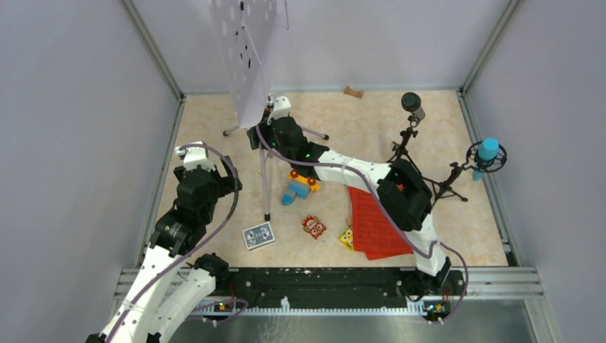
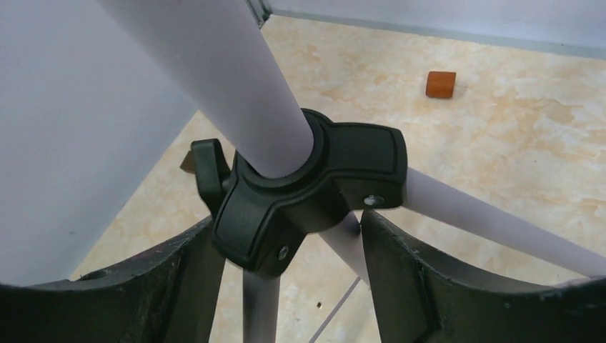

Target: Pack up the instrument practice props

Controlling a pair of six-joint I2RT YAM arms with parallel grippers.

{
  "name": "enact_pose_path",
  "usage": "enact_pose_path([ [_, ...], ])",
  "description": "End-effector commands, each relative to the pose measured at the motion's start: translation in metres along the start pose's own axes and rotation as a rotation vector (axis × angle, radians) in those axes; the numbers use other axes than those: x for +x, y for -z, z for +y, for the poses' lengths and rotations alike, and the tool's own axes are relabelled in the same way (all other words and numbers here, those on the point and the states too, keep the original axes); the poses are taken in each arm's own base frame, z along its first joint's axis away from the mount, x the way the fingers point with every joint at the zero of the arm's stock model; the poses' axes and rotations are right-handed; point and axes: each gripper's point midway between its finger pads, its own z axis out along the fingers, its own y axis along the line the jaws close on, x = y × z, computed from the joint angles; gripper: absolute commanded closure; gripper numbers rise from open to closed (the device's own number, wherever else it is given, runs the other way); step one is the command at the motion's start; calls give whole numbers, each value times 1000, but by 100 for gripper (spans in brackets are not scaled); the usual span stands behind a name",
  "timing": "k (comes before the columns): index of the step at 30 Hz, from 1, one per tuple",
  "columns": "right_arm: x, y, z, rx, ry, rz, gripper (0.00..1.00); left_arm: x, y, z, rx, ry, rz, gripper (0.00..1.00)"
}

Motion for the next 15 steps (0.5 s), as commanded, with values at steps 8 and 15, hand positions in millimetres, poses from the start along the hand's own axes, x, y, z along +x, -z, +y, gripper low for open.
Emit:
enact_pose_path([
  [8, 7, -19, -1, -16, 255, 31, 55, -5, 0, 3, -17, -11, -14, 1],
  [15, 11, -12, 22, -332, 393, 55, 74, -3, -2, 1, -10, -17, -5, 1],
])
